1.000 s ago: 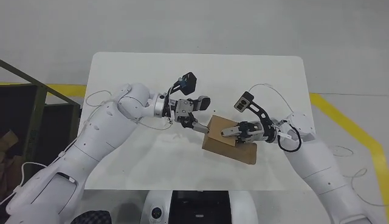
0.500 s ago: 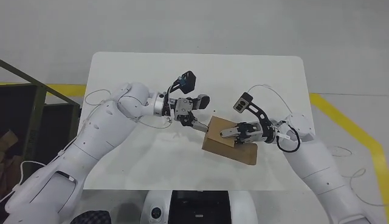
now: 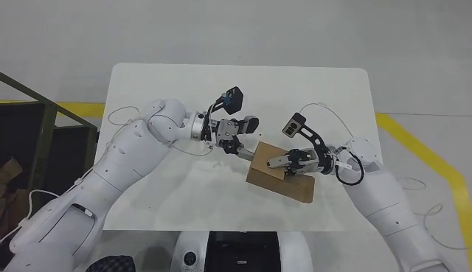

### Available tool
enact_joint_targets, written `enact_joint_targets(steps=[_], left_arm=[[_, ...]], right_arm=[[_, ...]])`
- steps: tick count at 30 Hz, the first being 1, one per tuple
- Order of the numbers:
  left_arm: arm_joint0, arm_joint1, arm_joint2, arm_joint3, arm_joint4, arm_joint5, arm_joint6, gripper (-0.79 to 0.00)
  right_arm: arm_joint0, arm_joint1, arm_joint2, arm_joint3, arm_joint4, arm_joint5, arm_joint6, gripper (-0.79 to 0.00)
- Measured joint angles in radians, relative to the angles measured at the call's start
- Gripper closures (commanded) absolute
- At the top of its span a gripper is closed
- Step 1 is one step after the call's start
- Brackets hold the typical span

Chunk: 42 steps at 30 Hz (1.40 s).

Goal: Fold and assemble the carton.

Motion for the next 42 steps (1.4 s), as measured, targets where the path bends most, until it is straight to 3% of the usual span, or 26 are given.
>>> enact_joint_targets(steps=[42], left_arm=[[-0.029, -0.017, 0.047, 0.016, 0.015, 0.006, 0.039, -0.785]], right_arm=[[0.002, -0.01, 0.005, 0.029, 0.025, -0.002, 0.032, 0.0]])
